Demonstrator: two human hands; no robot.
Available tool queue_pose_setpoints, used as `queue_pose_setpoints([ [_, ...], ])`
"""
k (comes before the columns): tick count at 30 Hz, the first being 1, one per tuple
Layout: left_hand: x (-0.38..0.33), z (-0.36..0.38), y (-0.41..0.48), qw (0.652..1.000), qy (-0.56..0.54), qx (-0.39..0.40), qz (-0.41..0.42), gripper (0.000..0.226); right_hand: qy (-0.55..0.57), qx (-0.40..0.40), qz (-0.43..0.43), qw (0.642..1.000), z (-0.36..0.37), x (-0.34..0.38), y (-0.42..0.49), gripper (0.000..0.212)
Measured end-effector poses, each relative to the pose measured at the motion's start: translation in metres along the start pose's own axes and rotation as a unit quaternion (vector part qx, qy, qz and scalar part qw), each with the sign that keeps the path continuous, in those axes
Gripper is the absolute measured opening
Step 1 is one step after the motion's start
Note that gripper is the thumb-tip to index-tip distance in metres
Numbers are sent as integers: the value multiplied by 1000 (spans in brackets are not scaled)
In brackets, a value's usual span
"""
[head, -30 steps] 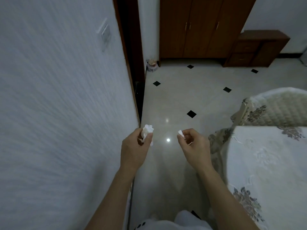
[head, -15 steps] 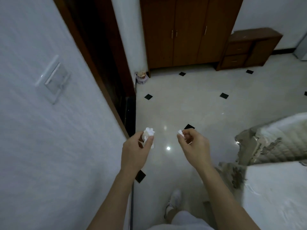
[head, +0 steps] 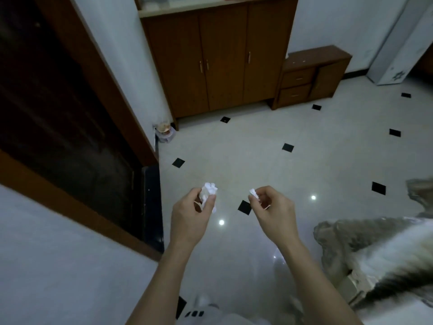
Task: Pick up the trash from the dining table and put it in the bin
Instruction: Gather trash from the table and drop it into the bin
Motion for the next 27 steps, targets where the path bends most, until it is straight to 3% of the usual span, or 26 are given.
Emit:
queue_pose_setpoints([
  [11,-16,110,180,995,-2,89,37,28,-37,-80,66,994,-14,-45,150,15],
  [20,-64,210,360,975,-35,192,105,31,-65,-185,105,975,-41,-40,317,16],
  [27,-99,296,421,952,-47,269,141,29,-85,-230,178,953,-76,-80,357,18],
])
Point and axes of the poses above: each hand's wrist, its own y-axis towards the middle knuckle, its own z-axis out of the palm, x = y × z, the point moved 8 cm from there along y, towards the middle knuckle, and after that the axes turned 7 degrees about -y, right-handed, at the moved point
